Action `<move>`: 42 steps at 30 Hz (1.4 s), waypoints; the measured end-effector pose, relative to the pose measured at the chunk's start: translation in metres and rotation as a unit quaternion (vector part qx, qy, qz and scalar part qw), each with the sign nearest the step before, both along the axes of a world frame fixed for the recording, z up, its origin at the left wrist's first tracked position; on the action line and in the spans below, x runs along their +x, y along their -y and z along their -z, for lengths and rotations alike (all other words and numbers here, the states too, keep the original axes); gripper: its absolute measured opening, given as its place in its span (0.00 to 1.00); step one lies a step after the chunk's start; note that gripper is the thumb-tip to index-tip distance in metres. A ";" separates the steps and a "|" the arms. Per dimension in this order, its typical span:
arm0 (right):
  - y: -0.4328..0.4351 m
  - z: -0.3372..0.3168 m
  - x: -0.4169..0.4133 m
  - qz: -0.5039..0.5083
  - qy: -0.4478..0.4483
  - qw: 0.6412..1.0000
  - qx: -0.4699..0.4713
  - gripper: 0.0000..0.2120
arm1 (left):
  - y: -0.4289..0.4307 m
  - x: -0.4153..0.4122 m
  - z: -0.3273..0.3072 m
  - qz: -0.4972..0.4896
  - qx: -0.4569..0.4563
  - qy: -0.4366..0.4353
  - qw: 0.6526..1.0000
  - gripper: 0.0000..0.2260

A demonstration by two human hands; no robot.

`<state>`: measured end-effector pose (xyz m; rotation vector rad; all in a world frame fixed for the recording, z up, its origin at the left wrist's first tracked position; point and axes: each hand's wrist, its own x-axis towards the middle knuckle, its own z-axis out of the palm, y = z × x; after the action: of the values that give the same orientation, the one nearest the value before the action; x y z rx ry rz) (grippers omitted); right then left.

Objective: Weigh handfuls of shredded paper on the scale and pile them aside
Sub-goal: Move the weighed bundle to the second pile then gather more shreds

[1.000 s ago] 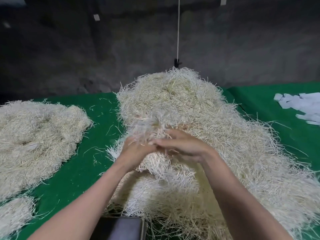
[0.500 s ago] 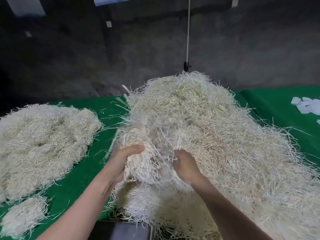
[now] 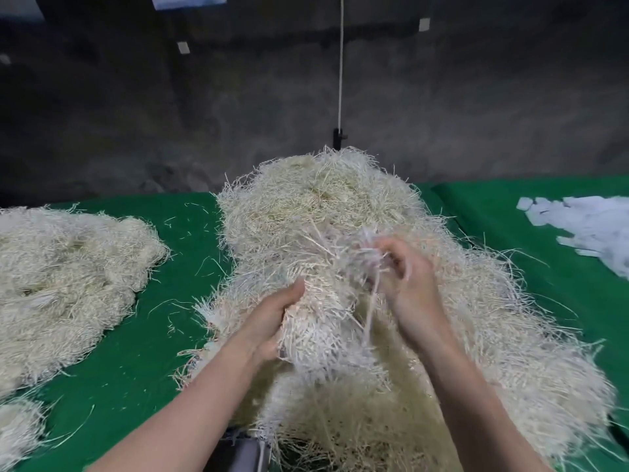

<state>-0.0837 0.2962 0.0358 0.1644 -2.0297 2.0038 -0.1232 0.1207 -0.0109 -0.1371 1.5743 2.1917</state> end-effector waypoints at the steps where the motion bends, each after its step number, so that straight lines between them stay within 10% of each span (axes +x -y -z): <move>1: 0.008 0.008 0.006 -0.019 0.023 0.999 0.015 0.14 | -0.007 0.003 -0.001 -0.009 0.052 0.020 0.998 0.26; 8: 0.037 0.074 0.049 -0.105 0.051 0.991 -0.062 0.14 | -0.013 0.014 0.015 0.033 0.226 0.083 0.970 0.43; 13: 0.033 0.080 0.053 -0.113 -0.004 0.990 -0.081 0.11 | 0.008 0.009 0.002 -0.005 0.013 -0.020 1.000 0.27; 16: 0.012 0.072 0.011 0.027 0.013 1.000 -0.001 0.32 | 0.023 0.003 -0.025 -0.063 -0.138 -0.093 0.984 0.17; 19: 0.018 0.057 -0.038 -0.044 0.031 0.974 0.220 0.46 | 0.027 0.005 -0.046 -0.081 -0.203 -0.153 0.964 0.09; 24: 0.049 0.078 -0.068 -0.129 0.010 0.900 0.417 0.11 | 0.040 0.005 -0.063 -0.174 -0.088 -0.170 0.966 0.17; 33: -0.007 0.171 -0.040 -0.045 0.234 0.864 0.443 0.19 | 0.065 0.008 -0.082 -0.281 -0.093 -0.139 0.945 0.12; 42: 0.037 0.054 -0.016 0.018 -0.063 0.904 0.423 0.17 | 0.046 0.026 -0.095 -0.301 -0.158 -0.172 0.925 0.05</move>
<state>-0.0999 0.2593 -0.0185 0.4084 -2.6304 0.9254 -0.0968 0.0744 0.0836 -0.3991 2.3308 2.4803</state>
